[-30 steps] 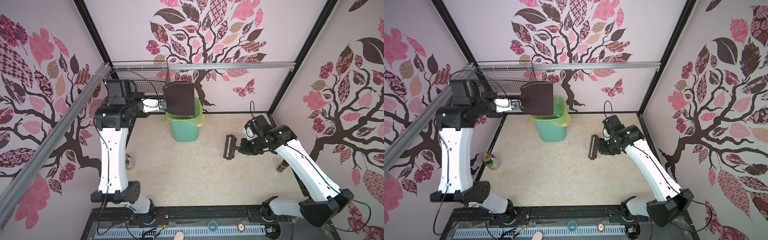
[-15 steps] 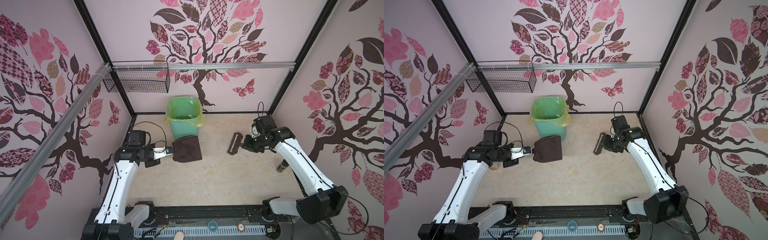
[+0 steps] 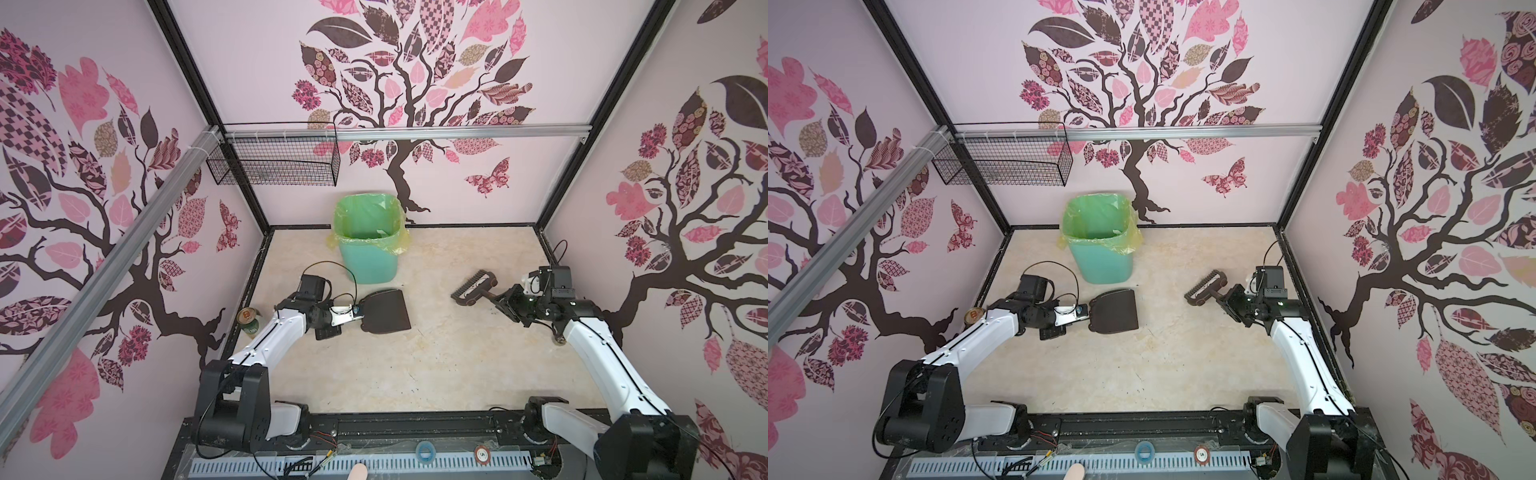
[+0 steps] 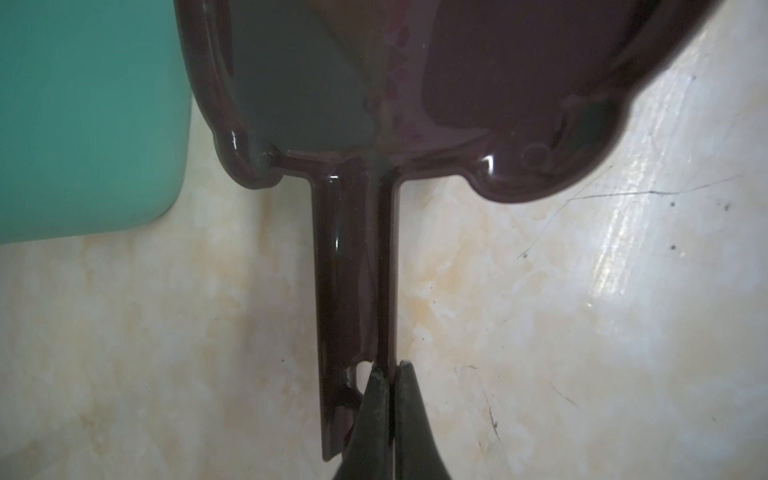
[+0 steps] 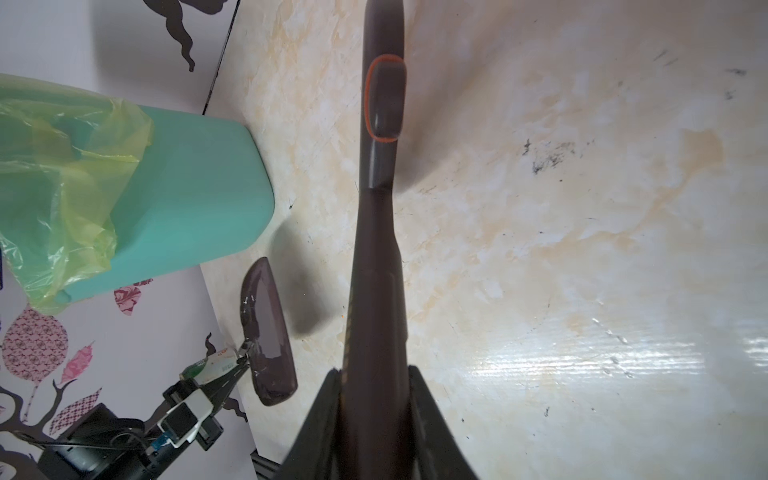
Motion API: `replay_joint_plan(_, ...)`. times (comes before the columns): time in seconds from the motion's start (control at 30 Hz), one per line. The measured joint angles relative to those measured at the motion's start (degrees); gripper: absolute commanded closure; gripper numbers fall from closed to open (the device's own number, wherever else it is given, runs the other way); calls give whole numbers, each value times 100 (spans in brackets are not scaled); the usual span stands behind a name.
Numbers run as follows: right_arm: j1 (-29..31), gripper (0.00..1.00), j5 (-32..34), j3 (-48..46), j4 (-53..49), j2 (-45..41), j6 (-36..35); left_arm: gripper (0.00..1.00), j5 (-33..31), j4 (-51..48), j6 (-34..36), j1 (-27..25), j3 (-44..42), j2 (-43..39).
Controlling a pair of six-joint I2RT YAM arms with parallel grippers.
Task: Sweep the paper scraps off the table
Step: 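Lower the empty dustpan to the table with the left gripper, then release the dustpan with the left gripper while the right gripper sets down the brush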
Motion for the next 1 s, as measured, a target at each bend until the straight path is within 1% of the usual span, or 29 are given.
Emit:
replay_joint_plan(0.2, -116, 100, -22, -367, 262, -120, 133, 100, -343, 531, -13, -501, -535, 278)
replay_joint_plan(0.37, -138, 100, 7, -787, 726, -396, 372, 100, -514, 951, -4, -553, -557, 474)
replay_joint_plan(0.53, -138, 100, 42, -1355, 1019, -745, 610, 84, -588, 1054, -17, -557, -557, 501)
replay_joint_plan(0.57, -138, 100, 52, -1453, 1093, -837, 658, 74, -588, 1014, -28, -557, -557, 492)
replay_joint_plan(0.67, -138, 100, 140, -1770, 1257, -1156, 822, 67, -529, 769, -33, -557, -555, 356)
replay_joint_plan(0.77, -138, 94, 245, -2124, 1412, -1482, 973, 64, -356, 354, -50, -557, -516, -28)
replay_joint_plan(0.87, -138, 86, 306, -2417, 1572, -1749, 1128, 62, -142, -160, -70, -555, -319, -479)
replay_joint_plan(0.97, -138, 72, 356, -2643, 1670, -1976, 1237, 62, 127, -632, -105, -494, -20, -944)
replay_joint_plan(1.0, -138, 69, 387, -2699, 1674, -2031, 1263, 61, 245, -778, -120, -431, 81, -1078)
